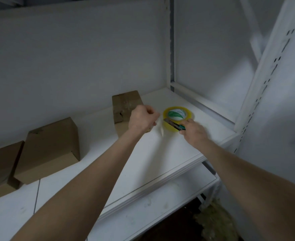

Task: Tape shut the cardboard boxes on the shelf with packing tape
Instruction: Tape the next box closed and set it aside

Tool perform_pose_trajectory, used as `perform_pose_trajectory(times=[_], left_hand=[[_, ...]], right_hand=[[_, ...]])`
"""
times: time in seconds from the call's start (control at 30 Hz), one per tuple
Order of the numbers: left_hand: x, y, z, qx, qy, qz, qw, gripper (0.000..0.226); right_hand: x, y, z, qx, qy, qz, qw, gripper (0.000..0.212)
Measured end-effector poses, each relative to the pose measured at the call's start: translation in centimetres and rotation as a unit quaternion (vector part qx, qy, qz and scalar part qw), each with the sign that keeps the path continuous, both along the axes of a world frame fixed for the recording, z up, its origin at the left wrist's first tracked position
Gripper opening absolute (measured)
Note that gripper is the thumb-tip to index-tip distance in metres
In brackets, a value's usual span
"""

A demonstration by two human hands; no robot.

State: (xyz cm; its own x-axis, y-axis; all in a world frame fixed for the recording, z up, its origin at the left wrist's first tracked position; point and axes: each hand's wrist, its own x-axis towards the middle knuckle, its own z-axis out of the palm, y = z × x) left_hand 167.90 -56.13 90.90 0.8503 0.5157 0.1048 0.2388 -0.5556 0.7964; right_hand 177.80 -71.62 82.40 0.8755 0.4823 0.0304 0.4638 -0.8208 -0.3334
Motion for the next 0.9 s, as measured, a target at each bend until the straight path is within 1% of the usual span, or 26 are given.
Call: perform_pose_trajectory(times=[0.1, 0.23, 0.33, 0.47, 0.5, 0.53, 0.63, 0.7, 0.73, 0.8, 0.9], left_hand=[[0.2, -0.4, -0.2, -0.007, 0.0, 0.002, 1.0, 0.015], [0.5, -0.6, -0.4, -0.004, -0.001, 0.001, 1.0, 0.016], [0.6, -1.1, -0.9, -0.02, 0.007, -0.001, 1.0, 0.017], [0.9, -1.6, -1.7, -0.034, 0.021, -0.001, 0.999, 0.017], [1.0, -1.7, -1.9, -0.036, 0.023, -0.001, 0.999, 0.017], [1.1, -1.8, -2.0, -0.038, 0.024, 0.0, 0.999, 0.017], [1.7, -2.1, -2.1, -0.04, 0.027, -0.002, 0.999, 0.018], [2.1, -2.3, -2.0, -0.039, 0.024, -0.006, 0.999, 0.019], [2.3, -2.3, -1.8, -0.039, 0.021, -0.007, 0.999, 0.02], [2.6, -2.4, -1.5, -0.035, 0.009, -0.005, 0.999, 0.02], [3.1, -2.4, -0.9, -0.018, -0.023, 0.009, 1.0, 0.02]], right_hand=[[0.4, 0.4, -0.1, 0.027, -0.016, -0.018, 0.999, 0.027], [0.7, 0.6, -0.1, 0.025, -0.018, -0.038, 0.999, 0.027], [0.5, 0.6, -0.7, 0.05, -0.01, -0.049, 0.997, 0.021], [0.1, 0.4, -1.4, 0.091, -0.01, -0.042, 0.995, 0.022], [0.1, 0.4, -1.4, 0.091, -0.001, -0.04, 0.995, 0.026], [0.2, 0.3, -1.2, 0.085, 0.016, -0.036, 0.996, 0.034], [0.2, 0.0, -0.8, 0.044, 0.067, -0.013, 0.997, 0.077], [0.4, -0.3, -0.7, 0.024, 0.085, 0.019, 0.996, 0.09], [0.5, -0.4, -0.7, 0.02, 0.095, 0.032, 0.995, 0.091], [0.8, -0.6, -0.6, 0.01, 0.094, 0.047, 0.994, 0.082], [1.1, -0.5, -0.7, -0.011, 0.048, 0.058, 0.997, 0.065]])
